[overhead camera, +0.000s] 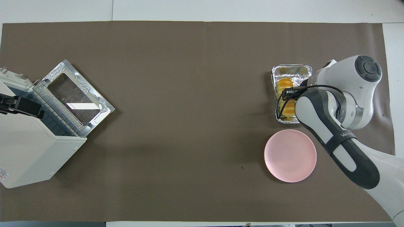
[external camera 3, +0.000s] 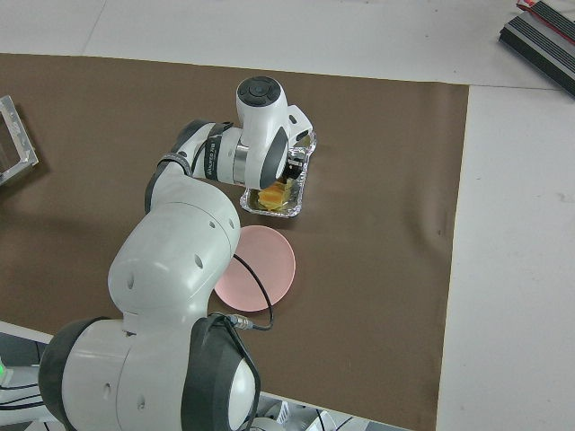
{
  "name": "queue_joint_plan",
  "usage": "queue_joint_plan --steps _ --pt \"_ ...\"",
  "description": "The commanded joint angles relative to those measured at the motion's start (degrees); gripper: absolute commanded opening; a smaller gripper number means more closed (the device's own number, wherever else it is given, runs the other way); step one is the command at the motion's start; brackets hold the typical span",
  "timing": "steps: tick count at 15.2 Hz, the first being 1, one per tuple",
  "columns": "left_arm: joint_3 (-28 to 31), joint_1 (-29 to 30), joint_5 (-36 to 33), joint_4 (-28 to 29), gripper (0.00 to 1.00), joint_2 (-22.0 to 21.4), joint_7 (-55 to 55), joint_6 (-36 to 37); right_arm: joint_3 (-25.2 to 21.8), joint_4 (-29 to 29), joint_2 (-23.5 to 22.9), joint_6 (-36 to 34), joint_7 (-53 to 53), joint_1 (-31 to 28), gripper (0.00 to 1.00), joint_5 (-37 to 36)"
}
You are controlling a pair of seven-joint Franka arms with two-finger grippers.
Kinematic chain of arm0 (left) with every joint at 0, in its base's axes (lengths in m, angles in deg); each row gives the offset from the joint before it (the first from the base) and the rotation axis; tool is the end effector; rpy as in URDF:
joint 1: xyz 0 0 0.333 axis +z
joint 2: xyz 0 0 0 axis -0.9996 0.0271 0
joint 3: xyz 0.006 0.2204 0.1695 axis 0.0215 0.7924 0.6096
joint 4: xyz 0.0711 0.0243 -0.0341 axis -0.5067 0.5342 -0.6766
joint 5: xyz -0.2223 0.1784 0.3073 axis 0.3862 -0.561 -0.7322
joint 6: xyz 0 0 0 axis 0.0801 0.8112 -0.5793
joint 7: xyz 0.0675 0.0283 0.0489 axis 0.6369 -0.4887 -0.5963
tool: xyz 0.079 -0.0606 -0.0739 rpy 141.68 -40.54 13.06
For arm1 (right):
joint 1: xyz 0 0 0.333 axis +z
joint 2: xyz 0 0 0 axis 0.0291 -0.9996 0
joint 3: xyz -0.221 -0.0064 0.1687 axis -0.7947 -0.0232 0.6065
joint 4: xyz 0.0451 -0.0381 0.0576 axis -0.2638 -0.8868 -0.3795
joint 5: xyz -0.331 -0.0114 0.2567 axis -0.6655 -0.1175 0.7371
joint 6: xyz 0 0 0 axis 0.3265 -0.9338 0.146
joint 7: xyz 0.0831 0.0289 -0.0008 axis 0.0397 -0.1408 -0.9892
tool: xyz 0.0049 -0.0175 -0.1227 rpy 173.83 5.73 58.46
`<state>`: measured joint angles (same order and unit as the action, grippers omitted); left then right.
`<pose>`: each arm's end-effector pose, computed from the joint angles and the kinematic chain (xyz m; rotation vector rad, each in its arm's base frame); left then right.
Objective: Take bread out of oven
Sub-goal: 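Lower the right gripper into the foil tray and grasp the bread rolls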
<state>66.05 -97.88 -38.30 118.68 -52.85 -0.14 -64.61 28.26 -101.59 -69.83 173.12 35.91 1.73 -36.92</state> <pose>0.5598 -0.0192 0.5566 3.1034 -0.3288 -0.2368 0.6139 0.0399 0.2461 -3.0143 -0.0116 -0.0050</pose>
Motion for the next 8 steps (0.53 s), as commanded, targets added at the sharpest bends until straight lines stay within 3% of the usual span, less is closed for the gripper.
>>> queue_joint_plan --steps 1,6,8 --pt "-0.2 0.3 -0.9 -0.4 1.0 -0.4 0.2 1.0 0.3 -1.1 0.7 0.5 -4.1 -1.0 0.0 -0.8" --pt "-0.2 0.3 -1.0 -0.4 1.0 -0.4 0.2 1.0 0.3 0.5 1.3 -1.7 -4.0 -1.5 0.0 -0.8" --pt "-0.2 0.3 -1.0 -0.4 1.0 -0.4 0.2 1.0 0.1 4.0 2.2 -7.8 -3.7 -1.4 0.0 -0.7"
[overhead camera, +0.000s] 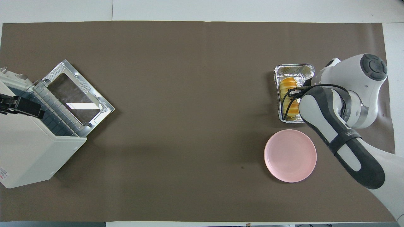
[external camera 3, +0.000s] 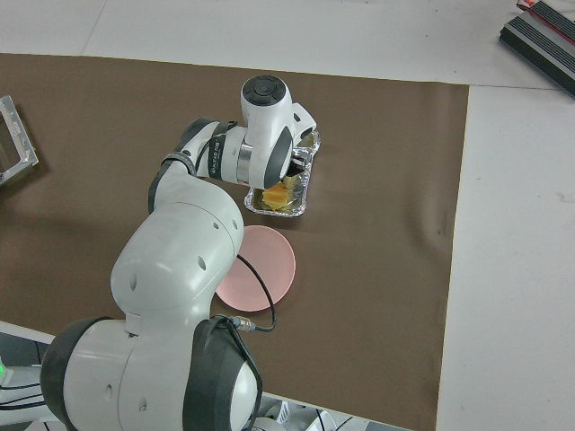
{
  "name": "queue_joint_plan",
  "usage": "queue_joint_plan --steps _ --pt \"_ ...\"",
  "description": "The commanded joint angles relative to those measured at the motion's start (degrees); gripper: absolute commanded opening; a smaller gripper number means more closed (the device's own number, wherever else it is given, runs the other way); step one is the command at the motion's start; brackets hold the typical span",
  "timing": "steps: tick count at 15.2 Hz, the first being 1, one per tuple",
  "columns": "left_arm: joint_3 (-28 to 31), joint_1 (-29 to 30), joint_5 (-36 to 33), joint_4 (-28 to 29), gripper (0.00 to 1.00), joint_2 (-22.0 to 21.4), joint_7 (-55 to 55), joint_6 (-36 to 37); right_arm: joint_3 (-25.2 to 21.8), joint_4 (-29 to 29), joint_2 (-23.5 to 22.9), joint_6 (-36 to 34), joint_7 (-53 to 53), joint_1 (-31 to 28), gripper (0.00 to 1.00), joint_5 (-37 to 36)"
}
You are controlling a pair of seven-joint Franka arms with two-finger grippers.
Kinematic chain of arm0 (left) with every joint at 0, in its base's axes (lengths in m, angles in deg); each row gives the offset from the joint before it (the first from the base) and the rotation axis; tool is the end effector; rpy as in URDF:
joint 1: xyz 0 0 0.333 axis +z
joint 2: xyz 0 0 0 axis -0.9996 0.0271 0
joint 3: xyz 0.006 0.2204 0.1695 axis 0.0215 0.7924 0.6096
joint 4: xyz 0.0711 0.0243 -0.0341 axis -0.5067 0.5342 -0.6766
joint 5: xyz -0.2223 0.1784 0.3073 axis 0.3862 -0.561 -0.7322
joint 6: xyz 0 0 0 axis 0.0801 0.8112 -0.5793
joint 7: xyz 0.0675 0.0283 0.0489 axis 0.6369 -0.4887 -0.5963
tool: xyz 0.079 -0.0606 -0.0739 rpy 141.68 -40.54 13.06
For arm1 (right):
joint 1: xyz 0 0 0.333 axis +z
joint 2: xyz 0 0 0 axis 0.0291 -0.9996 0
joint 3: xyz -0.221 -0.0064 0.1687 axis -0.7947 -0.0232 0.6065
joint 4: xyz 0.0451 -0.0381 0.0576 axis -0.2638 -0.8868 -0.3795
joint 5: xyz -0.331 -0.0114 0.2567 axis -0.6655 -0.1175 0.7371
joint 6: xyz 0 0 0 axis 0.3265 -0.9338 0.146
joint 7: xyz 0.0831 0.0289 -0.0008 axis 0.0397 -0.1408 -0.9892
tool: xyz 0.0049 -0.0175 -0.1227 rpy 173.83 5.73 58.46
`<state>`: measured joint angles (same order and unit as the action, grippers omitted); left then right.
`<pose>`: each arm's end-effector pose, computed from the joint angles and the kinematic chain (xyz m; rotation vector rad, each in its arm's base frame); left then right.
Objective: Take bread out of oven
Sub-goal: 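Lower the right gripper into the foil tray and grasp the bread rolls, then carry the bread rolls with the right gripper onto the pink plate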
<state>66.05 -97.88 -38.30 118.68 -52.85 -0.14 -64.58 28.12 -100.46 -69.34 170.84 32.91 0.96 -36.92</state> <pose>0.5597 -0.0191 0.5566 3.1033 -0.3288 -0.2376 0.6165 0.0312 0.2570 -3.0101 -0.0733 0.0055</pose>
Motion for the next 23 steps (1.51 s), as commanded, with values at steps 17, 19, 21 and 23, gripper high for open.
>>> queue_joint_plan --steps 17,19,21,23 --pt "-0.2 0.3 -1.0 -0.4 1.0 -0.4 0.2 1.0 0.4 -26.7 31.9 -16.2 12.3 4.4 0.0 -3.3" --pt "-0.2 0.3 -1.0 -0.4 1.0 -0.4 0.2 1.0 0.4 -30.7 33.7 -13.4 12.2 4.3 0.0 -3.3" --pt "-0.2 0.3 -1.0 -0.4 1.0 -0.4 0.2 1.0 0.4 -32.1 33.9 -10.9 11.8 3.8 0.0 -3.3" --pt "-0.2 0.3 -0.9 -0.4 1.0 -0.4 0.2 1.0 0.4 -32.6 33.1 -8.5 11.8 3.8 0.0 -3.3"
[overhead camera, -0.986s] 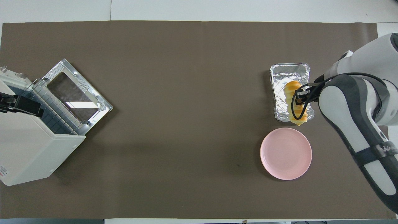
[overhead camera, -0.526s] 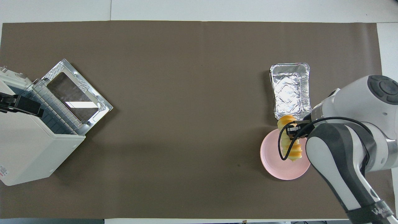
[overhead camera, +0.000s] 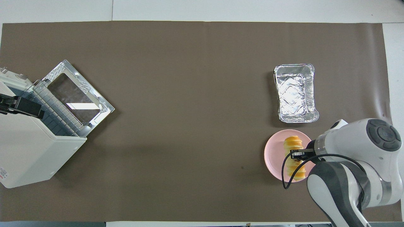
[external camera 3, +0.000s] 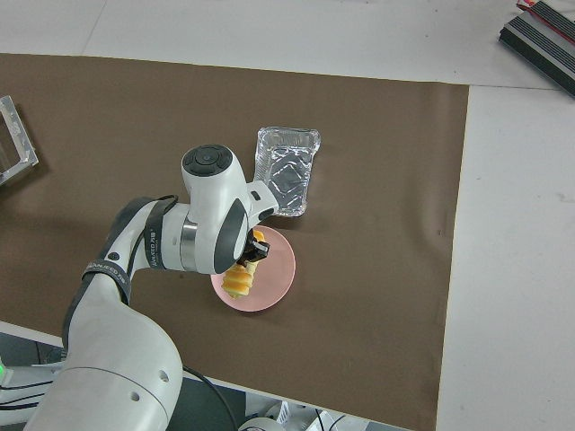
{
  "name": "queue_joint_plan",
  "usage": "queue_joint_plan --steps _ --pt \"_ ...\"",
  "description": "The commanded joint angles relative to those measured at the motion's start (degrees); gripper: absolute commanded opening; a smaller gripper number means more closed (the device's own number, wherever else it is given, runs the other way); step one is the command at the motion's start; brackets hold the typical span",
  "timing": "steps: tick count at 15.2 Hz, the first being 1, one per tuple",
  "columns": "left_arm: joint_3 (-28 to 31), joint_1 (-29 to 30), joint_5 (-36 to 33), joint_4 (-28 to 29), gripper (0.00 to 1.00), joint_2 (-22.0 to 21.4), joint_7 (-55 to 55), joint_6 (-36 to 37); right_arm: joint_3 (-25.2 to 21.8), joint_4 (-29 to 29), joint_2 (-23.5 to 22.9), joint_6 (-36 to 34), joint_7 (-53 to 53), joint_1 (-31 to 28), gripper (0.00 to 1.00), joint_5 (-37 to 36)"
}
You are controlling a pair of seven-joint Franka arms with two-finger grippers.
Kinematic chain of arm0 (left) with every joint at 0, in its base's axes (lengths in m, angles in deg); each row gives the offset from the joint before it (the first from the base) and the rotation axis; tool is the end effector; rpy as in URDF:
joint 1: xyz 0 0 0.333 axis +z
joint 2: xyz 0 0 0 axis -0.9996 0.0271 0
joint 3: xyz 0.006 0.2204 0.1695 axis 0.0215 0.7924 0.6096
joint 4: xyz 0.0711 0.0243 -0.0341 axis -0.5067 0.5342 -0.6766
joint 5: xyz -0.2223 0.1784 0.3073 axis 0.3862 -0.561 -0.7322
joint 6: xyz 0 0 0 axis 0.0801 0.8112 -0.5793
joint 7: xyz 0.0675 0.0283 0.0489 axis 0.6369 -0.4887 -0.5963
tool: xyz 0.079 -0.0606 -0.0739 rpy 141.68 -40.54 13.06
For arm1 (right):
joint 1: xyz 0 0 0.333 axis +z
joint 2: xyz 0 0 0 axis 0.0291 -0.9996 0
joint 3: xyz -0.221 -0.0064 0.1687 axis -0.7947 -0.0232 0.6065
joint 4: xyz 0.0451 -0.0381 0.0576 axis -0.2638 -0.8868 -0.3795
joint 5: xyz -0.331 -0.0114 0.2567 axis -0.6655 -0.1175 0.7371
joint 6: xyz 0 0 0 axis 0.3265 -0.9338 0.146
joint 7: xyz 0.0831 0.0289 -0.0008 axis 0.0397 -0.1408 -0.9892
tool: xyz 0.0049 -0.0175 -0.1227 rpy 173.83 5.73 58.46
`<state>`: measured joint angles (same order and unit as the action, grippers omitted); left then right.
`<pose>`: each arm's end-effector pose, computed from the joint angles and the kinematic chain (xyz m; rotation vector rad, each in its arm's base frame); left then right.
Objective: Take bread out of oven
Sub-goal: 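Carry the bread rolls with the right gripper onto the pink plate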
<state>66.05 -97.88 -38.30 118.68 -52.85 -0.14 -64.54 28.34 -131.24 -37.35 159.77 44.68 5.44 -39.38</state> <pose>0.5596 -0.0191 0.5565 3.1031 -0.3288 -0.2387 0.4416 0.0627 0.2991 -3.0392 0.0564 0.2913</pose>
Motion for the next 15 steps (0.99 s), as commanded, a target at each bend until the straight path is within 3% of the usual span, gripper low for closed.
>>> queue_joint_plan --steps 1,4,7,8,9,11,13,15 --pt "-0.2 0.3 -1.0 -0.4 1.0 -0.4 0.2 0.9 0.2 -2.6 0.6 4.7 0.0 -0.7 0.0 -0.8" --pt "-0.2 0.3 -0.9 -0.4 1.0 -0.4 0.2 0.9 0.3 -4.7 -1.1 9.8 0.0 -0.3 0.0 -0.8" --pt "-0.2 0.3 -0.9 -0.4 1.0 -0.4 0.2 0.9 0.3 -5.1 -1.2 9.8 0.4 0.1 0.0 -0.8" --pt "-0.2 0.3 -1.0 -0.4 1.0 -0.4 0.2 0.9 0.3 -5.1 -1.2 9.7 0.5 0.1 0.08 -0.8" --pt "-0.2 0.3 -1.0 -0.4 1.0 -0.4 0.2 0.9 0.3 -5.1 -1.2 9.5 0.6 0.6 0.43 -0.9" --pt "-0.2 0.3 -0.9 -0.4 1.0 -0.4 0.2 0.9 0.3 -4.5 -1.4 9.3 1.3 0.8 0.99 -0.8" --pt "-0.2 0.3 -0.9 -0.4 1.0 -0.4 0.2 0.9 0.3 -1.3 -2.2 8.1 1.1 0.7 1.0 -0.8" --pt "-0.2 0.3 -1.0 -0.4 1.0 -0.4 0.2 0.9 0.3 5.7 -3.2 0.7 0.9 0.0 1.0 -0.8"
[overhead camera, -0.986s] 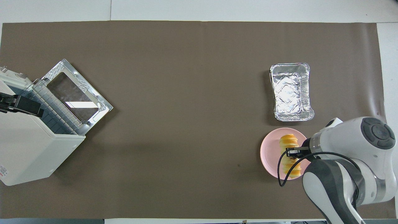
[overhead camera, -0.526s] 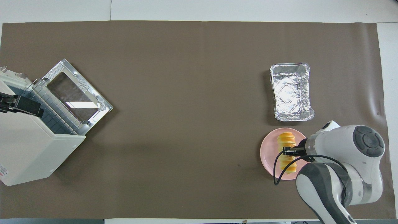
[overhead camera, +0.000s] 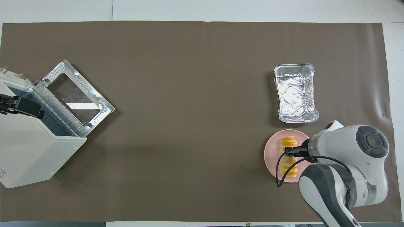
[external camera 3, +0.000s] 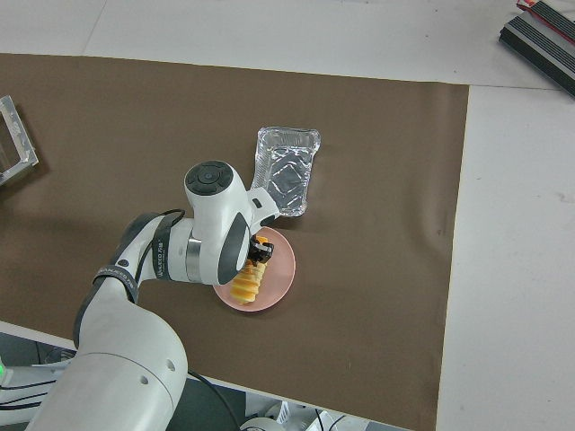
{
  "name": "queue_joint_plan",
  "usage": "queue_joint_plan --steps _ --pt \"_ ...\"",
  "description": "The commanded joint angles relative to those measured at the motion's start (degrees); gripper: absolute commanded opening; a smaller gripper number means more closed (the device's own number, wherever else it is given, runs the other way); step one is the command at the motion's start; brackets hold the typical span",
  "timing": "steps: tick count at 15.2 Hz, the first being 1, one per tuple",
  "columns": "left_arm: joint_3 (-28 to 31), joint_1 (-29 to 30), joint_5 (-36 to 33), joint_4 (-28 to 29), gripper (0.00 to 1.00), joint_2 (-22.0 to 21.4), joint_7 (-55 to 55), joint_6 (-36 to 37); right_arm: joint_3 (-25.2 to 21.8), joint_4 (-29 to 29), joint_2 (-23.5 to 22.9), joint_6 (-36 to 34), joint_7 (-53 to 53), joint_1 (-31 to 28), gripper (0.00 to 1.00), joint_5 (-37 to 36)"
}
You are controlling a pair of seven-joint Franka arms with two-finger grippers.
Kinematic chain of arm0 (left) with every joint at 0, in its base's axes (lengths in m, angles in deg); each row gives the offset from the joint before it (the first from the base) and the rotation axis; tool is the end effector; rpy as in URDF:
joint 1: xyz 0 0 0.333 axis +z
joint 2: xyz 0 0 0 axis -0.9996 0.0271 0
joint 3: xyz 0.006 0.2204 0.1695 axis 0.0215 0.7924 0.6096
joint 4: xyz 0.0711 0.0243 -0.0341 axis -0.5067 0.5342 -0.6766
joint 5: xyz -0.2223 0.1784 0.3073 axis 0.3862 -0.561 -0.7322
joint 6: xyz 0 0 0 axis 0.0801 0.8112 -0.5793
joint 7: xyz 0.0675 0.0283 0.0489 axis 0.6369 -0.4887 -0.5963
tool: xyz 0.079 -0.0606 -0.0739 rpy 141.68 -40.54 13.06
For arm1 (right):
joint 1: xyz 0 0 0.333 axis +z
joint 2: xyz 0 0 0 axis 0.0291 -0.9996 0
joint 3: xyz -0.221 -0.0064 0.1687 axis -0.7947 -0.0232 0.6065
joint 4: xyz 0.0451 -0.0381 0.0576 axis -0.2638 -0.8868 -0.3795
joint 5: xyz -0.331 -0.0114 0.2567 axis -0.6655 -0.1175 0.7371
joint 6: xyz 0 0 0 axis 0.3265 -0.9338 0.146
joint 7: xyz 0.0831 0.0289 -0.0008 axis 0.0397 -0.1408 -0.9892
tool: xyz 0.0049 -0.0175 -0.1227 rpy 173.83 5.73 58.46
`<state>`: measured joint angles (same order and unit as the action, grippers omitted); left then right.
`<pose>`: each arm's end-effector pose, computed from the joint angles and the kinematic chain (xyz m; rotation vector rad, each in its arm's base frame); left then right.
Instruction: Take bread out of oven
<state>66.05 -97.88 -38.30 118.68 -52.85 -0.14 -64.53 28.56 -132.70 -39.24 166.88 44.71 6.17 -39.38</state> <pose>0.5596 -0.0191 0.5565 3.1031 -0.3288 -0.2389 0.4476 0.0687 0.2815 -3.0491 0.0466 0.1920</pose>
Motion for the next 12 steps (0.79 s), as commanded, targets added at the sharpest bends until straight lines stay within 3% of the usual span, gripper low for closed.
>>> queue_joint_plan --steps 1,3,7,10,12 --pt "-0.2 0.4 -0.9 -0.4 1.0 -0.4 0.2 0.9 -0.1 10.9 -1.6 -10.2 0.5 -1.0 1.0 -0.8" --pt "-0.2 0.3 -0.9 -0.4 1.0 -0.4 0.2 0.9 -0.1 18.8 -2.4 -17.3 0.5 -2.0 1.0 -0.9" --pt "-0.2 0.3 -0.9 -0.4 1.0 -0.4 0.2 0.9 -0.1 28.9 -2.8 -24.6 0.4 -4.1 1.0 -3.0" --pt "-0.2 0.3 -0.9 -0.4 1.0 -0.4 0.2 0.9 -0.1 39.6 -5.2 -32.8 0.4 -4.4 1.0 -5.0" --pt "-0.2 0.3 -0.9 -0.4 1.0 -0.4 0.2 0.9 -0.5 45.3 -7.5 -34.6 0.3 -5.5 1.0 -5.3"
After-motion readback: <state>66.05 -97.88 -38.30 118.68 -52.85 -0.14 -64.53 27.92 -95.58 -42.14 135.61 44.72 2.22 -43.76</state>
